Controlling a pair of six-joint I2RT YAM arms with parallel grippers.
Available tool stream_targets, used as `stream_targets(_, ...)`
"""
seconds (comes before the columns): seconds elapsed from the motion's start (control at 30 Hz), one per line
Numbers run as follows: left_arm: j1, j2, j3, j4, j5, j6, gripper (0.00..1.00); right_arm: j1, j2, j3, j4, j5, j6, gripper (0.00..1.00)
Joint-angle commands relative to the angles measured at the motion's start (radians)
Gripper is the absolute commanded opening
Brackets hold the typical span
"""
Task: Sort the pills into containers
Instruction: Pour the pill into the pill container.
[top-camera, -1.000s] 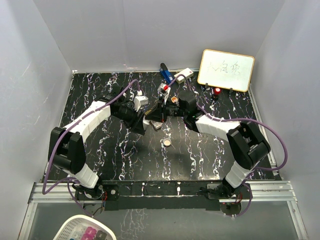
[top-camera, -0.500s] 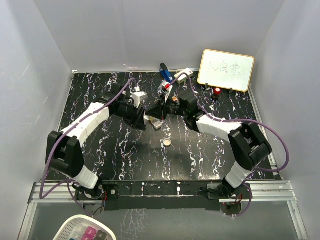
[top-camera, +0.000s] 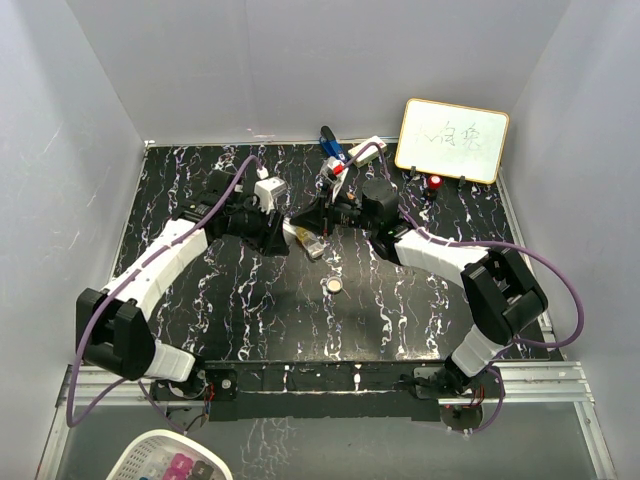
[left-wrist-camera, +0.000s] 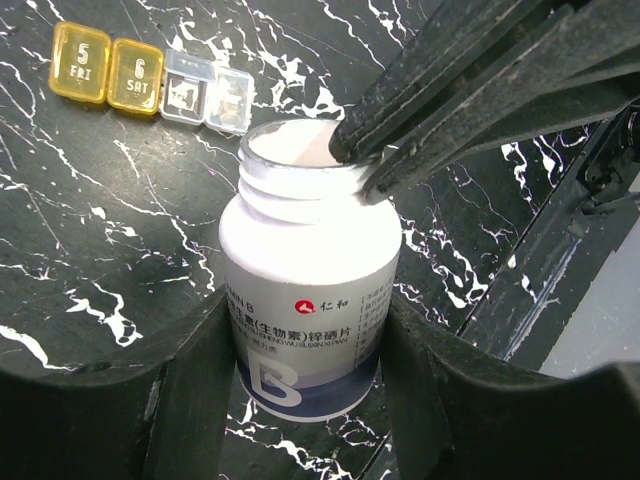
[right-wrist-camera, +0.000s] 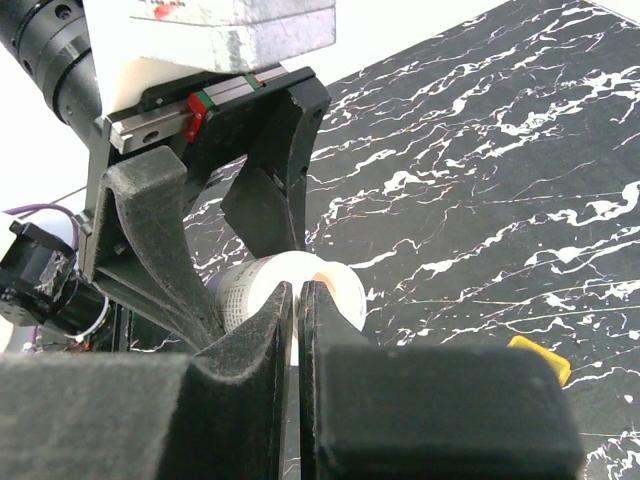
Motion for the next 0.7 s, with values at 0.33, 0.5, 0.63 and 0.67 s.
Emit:
stream_targets(0.33, 0.016, -0.089, 0.01, 0.154, -0.169, -0.103, 0.0, 0.023, -0.024, -0.017, -0.096, -0.034, -0.022, 0.0)
stream_targets(0.5, 0.017, -0.096, -0.002, 0.173, -0.191, -0.108, 0.0, 0.025, -0.027, -0.022, -0.105, -0.033, -0.027, 0.0)
stream_targets(0.63, 0.016, -0.095, -0.01, 0.183, -0.225, -0.104, 0.0, 0.032, -0.031, -0.021, -0.11, -0.034, -0.033, 0.0)
stream_targets(0.67, 0.016, -0.093, -0.013, 0.182, -0.241, -0.1, 0.0, 0.033, -0.032, -0.019, -0.118, -0.031, -0.04, 0.0)
